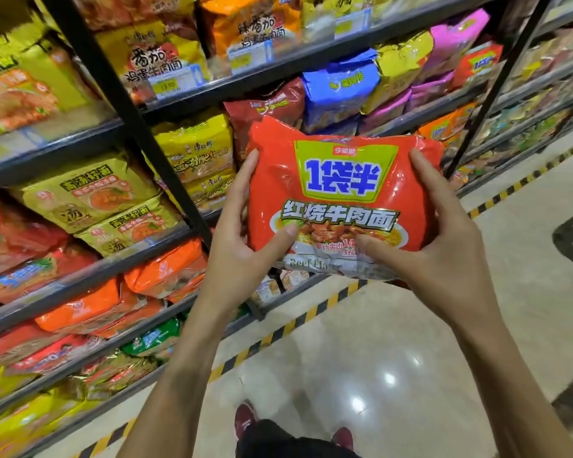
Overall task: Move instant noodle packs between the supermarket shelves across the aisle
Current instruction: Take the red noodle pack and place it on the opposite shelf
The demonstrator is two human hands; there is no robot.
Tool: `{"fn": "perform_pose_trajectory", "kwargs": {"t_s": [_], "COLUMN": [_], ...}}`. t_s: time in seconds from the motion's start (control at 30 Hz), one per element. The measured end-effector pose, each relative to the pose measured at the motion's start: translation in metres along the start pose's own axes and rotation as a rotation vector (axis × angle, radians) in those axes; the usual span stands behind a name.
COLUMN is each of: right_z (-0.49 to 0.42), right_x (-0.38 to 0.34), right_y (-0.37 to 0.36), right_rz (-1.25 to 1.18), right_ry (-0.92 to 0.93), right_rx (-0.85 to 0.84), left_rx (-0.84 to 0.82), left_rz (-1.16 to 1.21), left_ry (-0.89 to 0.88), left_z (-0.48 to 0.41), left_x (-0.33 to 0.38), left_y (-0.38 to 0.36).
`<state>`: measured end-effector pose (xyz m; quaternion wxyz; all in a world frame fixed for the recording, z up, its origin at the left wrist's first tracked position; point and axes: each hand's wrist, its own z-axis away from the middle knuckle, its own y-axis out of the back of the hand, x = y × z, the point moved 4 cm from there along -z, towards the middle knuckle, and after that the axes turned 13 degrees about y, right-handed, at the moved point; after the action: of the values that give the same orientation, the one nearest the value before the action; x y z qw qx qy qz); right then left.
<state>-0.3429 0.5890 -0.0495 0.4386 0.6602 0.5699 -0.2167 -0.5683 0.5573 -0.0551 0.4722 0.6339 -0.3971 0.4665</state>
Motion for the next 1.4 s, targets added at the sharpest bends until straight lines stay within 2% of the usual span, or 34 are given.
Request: {"fn": "perform_pose_trajectory", "kwargs": {"t_s": [0.5, 0.63, 0.93, 1.13, 1.3, 1.4], "right_z": [0.009, -0.012, -0.082, -0.113, -0.145, -0.168], "right_x": [0.092, 0.125, 0.197, 0.252, 0.297, 0.332], "right_y": [0.131, 0.172, 0.291, 0.352, 0.390, 0.419], "right_rz": [0.078, 0.143, 0.319, 0.346, 0.390, 0.330], "right_ry": [-0.170, -0.172, -0.200, -0.255, -0.232, -0.224], "right_rx": [0.072, 0.076, 0.074, 0.073, -0.028, -0.098], "left_rx": [-0.191, -0.221, -0.301, -0.336, -0.313, -0.296], "left_rz": [0.030, 0.002, 0.095, 0.081, 0.039, 0.032], "left_ry": [0.057, 0.050, 0.053, 0.094, 0.110, 0.115], "left_z": [-0.046, -0.081, -0.171, -0.217, -0.251, -0.274], "left_x": [0.003, 0.003, 0.023, 0.035, 0.037, 0.037], "left_y": [-0.159, -0.213, -0.355, -0.426, -0.476, -0.512]}}
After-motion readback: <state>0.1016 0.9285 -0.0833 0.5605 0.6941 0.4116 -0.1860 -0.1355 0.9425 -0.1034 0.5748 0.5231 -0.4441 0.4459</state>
